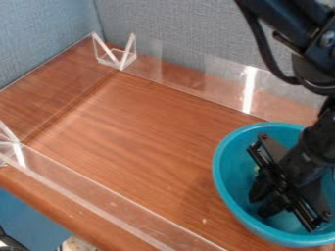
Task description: Put the strawberry in the blue bowl
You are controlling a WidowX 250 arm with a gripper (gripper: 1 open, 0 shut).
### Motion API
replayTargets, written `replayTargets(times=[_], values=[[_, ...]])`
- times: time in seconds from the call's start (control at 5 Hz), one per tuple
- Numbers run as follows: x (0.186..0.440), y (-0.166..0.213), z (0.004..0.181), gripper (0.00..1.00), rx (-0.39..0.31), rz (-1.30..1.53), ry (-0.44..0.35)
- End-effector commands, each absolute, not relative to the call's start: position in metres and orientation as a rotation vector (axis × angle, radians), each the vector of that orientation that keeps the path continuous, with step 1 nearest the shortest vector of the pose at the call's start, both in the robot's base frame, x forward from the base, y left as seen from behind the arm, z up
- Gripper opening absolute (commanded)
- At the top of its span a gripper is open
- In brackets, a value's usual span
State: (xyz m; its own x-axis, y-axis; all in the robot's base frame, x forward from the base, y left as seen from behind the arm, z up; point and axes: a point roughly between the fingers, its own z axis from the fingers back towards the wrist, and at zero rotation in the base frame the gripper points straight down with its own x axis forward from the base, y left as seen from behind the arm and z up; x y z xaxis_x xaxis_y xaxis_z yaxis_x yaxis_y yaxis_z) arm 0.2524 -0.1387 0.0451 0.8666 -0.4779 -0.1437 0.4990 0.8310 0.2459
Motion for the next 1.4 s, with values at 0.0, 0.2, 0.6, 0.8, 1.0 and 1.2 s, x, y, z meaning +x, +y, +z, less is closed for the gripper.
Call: replayTargets(times=[0.0, 0.2, 0.6, 0.8, 1.0, 1.2], values=[[0.258, -0.143, 0.067, 0.0, 0.273, -0.519, 0.006], [0.26, -0.141, 0.074, 1.0, 0.284, -0.513, -0.005], [0.261, -0.139, 0.079, 0.0, 0.296, -0.509, -0.01], [0.262, -0.137, 0.082, 0.0, 0.301, -0.506, -0.014], [0.263, -0.136, 0.084, 0.0, 0.304, -0.503, -0.016], [0.264, -0.135, 0.082, 0.0, 0.305, -0.501, -0.012]])
